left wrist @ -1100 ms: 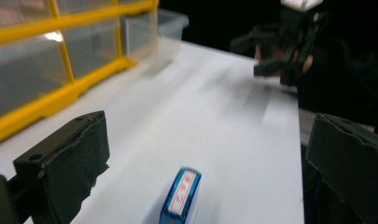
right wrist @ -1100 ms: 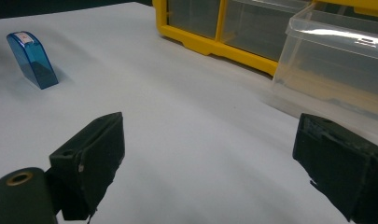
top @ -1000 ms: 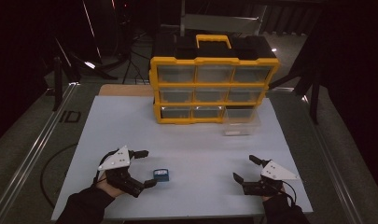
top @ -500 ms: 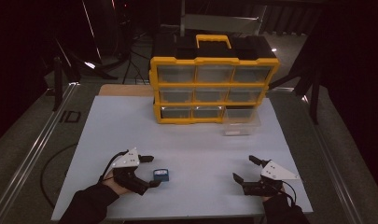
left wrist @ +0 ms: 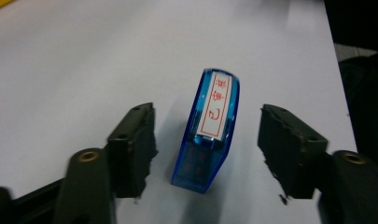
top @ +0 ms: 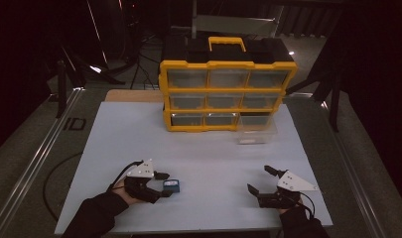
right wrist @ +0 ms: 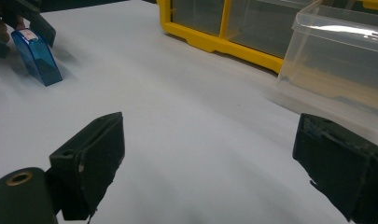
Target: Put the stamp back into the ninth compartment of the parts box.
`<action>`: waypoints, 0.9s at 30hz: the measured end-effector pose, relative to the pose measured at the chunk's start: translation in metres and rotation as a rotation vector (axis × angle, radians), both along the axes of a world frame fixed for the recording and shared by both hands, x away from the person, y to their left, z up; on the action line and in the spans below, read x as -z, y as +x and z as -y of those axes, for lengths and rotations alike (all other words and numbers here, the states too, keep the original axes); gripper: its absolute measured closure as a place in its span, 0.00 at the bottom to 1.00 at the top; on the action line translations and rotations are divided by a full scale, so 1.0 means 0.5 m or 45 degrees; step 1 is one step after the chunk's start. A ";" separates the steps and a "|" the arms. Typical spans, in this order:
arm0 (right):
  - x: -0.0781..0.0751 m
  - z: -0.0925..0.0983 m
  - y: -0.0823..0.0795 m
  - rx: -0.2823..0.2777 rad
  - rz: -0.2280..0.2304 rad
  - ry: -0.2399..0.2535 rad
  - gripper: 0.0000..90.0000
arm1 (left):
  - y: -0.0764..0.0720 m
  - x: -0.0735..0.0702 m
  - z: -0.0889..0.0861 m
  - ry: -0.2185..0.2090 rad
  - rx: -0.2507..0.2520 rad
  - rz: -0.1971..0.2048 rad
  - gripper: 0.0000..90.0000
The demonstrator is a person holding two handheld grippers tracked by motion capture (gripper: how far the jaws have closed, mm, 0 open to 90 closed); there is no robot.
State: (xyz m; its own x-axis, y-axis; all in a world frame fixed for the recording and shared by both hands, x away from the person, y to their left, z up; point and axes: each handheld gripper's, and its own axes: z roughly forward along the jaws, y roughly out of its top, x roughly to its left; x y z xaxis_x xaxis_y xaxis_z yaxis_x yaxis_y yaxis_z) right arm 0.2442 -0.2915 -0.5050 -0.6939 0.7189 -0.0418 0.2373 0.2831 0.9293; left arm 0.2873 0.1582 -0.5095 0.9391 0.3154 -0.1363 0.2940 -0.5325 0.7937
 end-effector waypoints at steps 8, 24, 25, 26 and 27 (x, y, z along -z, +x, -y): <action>0.001 0.001 0.000 -0.001 -0.003 0.001 0.10 | 0.011 0.004 0.005 0.052 0.065 -0.031 0.57; 0.001 0.001 0.000 0.000 -0.008 -0.001 0.10 | 0.017 0.006 0.010 0.119 0.107 -0.010 0.76; 0.001 0.001 0.000 0.000 -0.007 -0.002 0.10 | 0.017 0.005 0.011 0.121 0.106 -0.003 0.76; 0.001 0.000 0.000 -0.001 -0.010 -0.001 0.10 | 0.017 0.004 0.011 0.122 0.105 -0.003 0.77; 0.001 0.000 0.000 -0.002 -0.011 -0.001 0.10 | 0.017 0.003 0.012 0.130 0.110 0.004 0.77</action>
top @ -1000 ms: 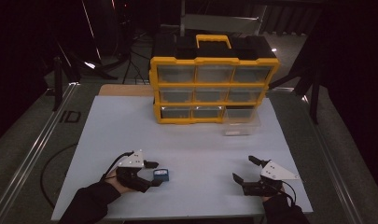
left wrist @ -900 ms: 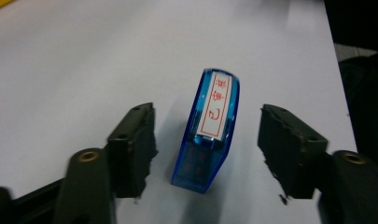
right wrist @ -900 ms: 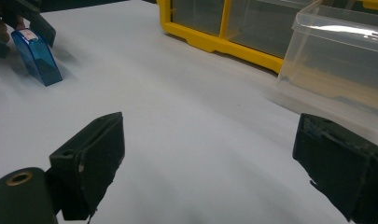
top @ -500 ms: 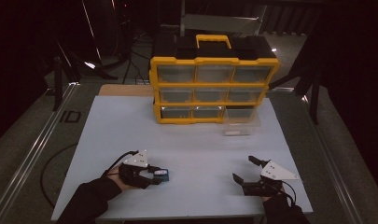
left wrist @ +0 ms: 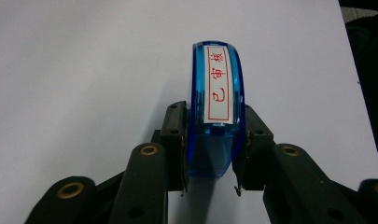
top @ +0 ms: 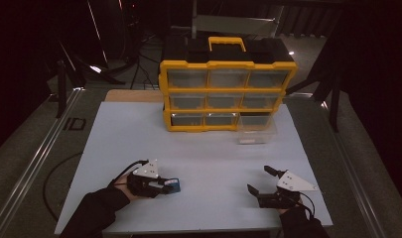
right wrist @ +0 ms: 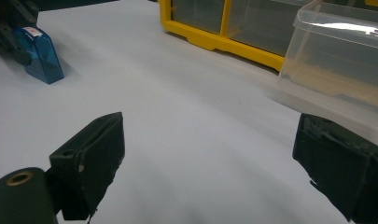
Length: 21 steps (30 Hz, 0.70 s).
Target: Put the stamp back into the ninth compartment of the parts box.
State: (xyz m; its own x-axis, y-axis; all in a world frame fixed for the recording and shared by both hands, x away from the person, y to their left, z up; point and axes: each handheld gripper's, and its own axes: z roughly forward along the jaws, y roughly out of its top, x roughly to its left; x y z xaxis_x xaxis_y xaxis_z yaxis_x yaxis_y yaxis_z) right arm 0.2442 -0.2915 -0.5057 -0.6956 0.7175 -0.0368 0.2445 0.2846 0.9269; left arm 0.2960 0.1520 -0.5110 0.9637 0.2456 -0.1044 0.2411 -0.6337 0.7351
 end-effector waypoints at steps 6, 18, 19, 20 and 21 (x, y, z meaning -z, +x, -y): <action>0.000 0.001 0.000 0.000 0.006 0.000 0.10 | 0.001 -0.014 0.008 0.002 -0.005 0.028 0.78; 0.002 0.000 0.001 -0.002 0.001 0.006 0.10 | 0.012 -0.061 0.049 0.056 0.055 0.046 0.78; 0.002 0.000 0.001 -0.002 0.002 0.003 0.10 | 0.014 -0.066 0.053 0.064 0.064 0.050 0.78; 0.002 0.000 0.001 -0.004 0.003 0.001 0.10 | 0.016 -0.070 0.057 0.068 0.072 0.051 0.78; 0.002 0.000 0.001 -0.005 0.005 -0.001 0.10 | 0.017 -0.073 0.061 0.070 0.074 0.050 0.78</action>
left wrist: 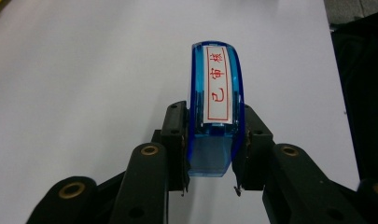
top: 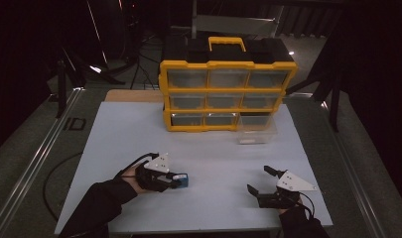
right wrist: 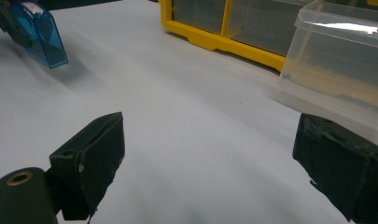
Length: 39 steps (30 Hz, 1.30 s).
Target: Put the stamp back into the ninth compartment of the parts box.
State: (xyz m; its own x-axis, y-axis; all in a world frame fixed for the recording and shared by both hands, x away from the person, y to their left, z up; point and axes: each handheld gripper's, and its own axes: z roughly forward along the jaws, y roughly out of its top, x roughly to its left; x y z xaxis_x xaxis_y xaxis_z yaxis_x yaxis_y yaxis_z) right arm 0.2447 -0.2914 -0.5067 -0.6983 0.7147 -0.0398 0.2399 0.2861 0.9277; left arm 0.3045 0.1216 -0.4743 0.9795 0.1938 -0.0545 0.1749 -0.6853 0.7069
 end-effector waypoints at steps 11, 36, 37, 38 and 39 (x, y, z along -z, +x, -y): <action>-0.001 0.000 -0.001 -0.004 -0.004 0.008 0.10 | 0.018 -0.032 0.046 0.023 0.064 0.013 0.78; -0.002 0.001 -0.001 -0.007 0.000 0.010 0.10 | 0.057 -0.095 0.123 0.042 0.115 0.038 0.78; -0.002 0.000 -0.001 -0.007 0.000 0.010 0.10 | 0.059 -0.100 0.128 0.043 0.117 0.048 0.78; -0.002 0.000 -0.001 -0.007 0.002 0.010 0.10 | 0.060 -0.102 0.129 0.041 0.118 0.047 0.78; -0.002 0.000 -0.001 -0.007 0.002 0.010 0.10 | 0.061 -0.107 0.134 0.033 0.122 0.046 0.78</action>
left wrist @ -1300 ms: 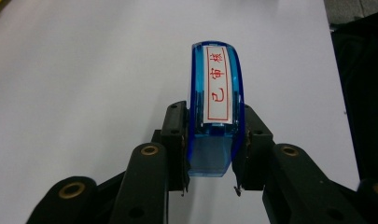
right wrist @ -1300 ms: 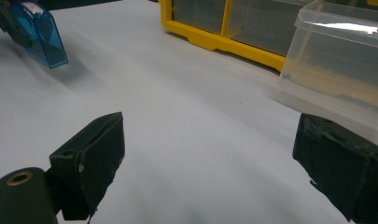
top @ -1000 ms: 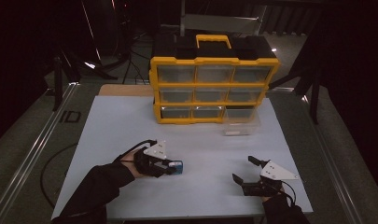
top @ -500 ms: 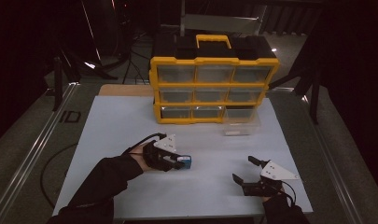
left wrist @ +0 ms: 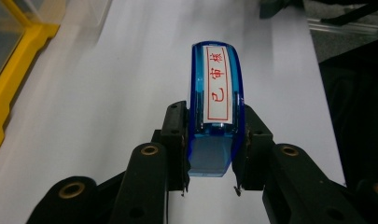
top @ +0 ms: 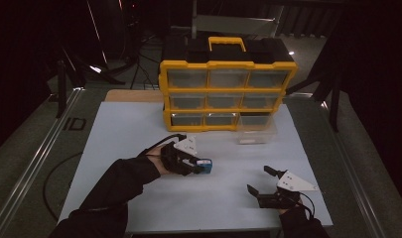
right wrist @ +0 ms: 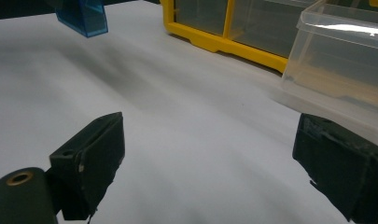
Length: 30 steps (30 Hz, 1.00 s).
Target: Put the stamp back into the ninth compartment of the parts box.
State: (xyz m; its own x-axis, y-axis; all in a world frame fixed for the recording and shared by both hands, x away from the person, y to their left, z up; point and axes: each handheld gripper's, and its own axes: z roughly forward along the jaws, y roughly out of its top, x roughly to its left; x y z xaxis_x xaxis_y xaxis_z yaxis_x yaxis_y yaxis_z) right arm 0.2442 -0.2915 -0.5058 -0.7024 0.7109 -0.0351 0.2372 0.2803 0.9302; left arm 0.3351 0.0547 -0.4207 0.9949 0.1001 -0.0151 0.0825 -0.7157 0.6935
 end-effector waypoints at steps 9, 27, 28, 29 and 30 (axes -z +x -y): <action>0.000 -0.001 -0.001 -0.001 -0.006 -0.001 0.10 | 0.013 -0.030 0.026 -0.002 0.013 0.033 0.78; 0.002 -0.002 -0.001 -0.012 -0.011 -0.005 0.10 | 0.050 -0.072 0.073 -0.057 0.010 0.059 0.78; 0.002 -0.002 -0.001 -0.011 -0.011 -0.005 0.10 | 0.052 -0.074 0.077 -0.057 0.010 0.063 0.78; 0.001 -0.002 -0.001 -0.010 -0.009 -0.005 0.10 | 0.054 -0.076 0.079 -0.058 0.007 0.063 0.78; 0.001 -0.002 -0.001 -0.009 -0.009 -0.004 0.10 | 0.056 -0.077 0.082 -0.064 0.008 0.060 0.78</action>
